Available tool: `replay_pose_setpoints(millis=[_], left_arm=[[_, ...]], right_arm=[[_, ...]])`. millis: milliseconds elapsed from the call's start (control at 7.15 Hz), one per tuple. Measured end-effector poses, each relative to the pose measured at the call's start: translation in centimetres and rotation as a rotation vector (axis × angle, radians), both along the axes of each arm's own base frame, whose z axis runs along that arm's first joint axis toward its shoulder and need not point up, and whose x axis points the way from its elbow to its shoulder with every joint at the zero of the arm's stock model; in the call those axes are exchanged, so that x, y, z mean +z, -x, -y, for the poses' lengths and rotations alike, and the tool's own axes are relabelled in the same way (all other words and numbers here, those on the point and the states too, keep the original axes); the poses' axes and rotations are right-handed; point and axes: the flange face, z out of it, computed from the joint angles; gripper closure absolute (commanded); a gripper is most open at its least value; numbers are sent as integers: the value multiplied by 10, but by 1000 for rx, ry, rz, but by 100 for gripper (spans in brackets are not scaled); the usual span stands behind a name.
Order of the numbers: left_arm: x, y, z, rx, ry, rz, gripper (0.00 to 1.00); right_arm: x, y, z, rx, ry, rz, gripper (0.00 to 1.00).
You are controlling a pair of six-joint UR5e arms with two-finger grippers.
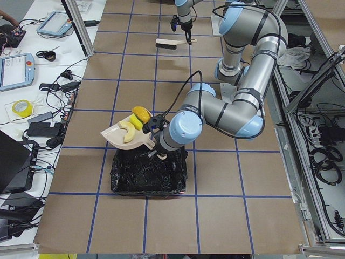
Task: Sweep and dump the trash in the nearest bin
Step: 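Tip the dustpan over the bag with the left gripper while the right withdraws the brush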
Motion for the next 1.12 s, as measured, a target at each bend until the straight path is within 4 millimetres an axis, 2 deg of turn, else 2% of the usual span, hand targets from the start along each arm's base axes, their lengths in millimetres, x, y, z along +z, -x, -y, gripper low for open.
replay_pose_setpoints(millis=[280,559,699,839,978,1118], left_arm=[[4,-42,-22,64,-29,78,100],[-8,-77,-30,125,-69,192,100],[-12,-85,-33,139,-97,241,100],[-9,-84,-32,140,-130,292,100],[0,-70,-20,118,-177,364,100],[11,-46,0,76,-242,446,100]], right_arm=[[-28,-3,-25,26,4,0,100],[-35,-12,-40,58,1,-1,100],[-37,-13,-43,65,-4,-3,100],[-40,-14,-44,68,-9,-5,100],[-42,-14,-43,68,-12,-6,100],[-43,-14,-42,67,-13,-7,100]])
